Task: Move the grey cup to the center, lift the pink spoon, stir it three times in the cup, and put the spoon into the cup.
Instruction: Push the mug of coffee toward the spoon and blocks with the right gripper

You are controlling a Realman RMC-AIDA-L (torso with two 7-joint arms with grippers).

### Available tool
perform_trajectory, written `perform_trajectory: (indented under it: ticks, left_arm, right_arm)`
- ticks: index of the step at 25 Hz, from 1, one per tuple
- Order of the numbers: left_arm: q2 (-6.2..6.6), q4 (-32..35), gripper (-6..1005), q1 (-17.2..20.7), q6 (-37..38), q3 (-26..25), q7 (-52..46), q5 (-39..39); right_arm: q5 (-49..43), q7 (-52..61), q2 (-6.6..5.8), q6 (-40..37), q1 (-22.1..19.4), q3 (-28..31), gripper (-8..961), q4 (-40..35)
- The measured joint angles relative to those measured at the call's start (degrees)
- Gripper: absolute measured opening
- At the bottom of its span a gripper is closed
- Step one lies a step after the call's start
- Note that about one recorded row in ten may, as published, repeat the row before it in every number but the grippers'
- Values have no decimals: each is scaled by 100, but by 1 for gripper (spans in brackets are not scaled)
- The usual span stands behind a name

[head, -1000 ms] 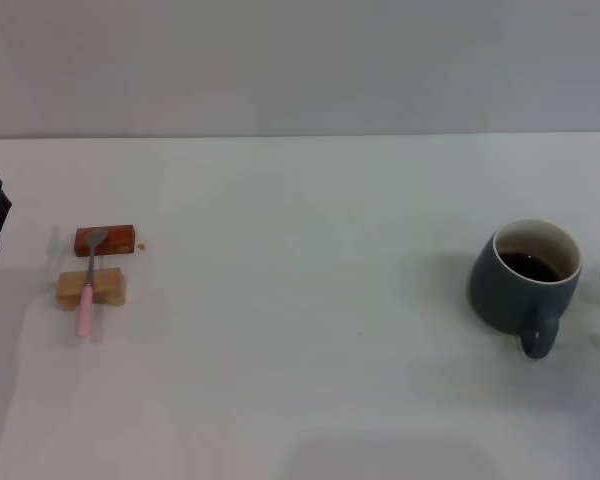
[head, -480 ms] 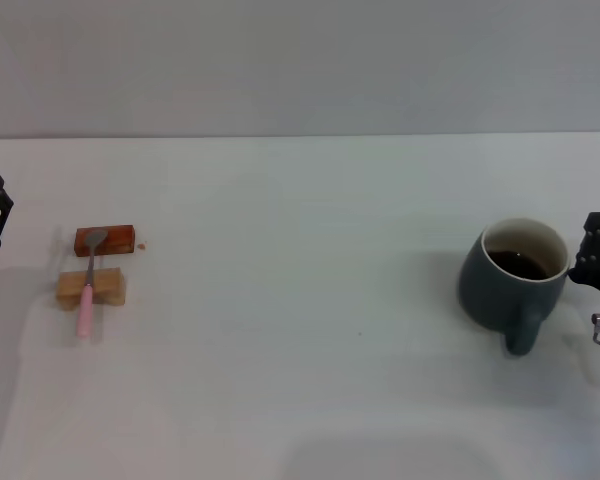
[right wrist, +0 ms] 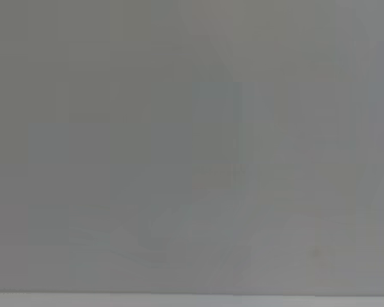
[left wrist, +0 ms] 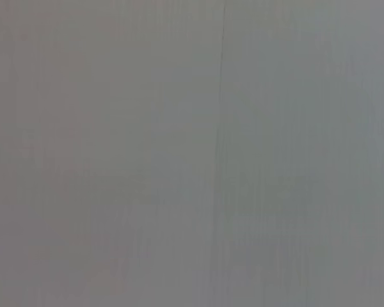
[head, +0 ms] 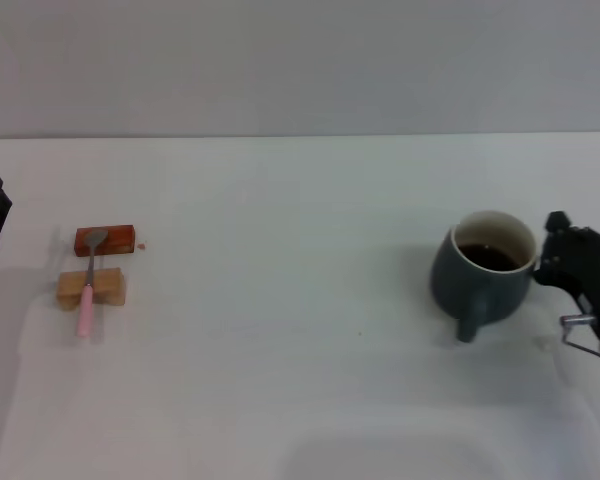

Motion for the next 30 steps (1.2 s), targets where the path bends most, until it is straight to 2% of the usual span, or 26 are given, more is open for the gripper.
perform_trajectory:
  ticks: [30]
  left_arm:
    - [36, 6, 779, -23, -4, -34, 34, -8]
  right_arm:
    - [-1535, 0, 10, 618, 378, 0, 0, 832]
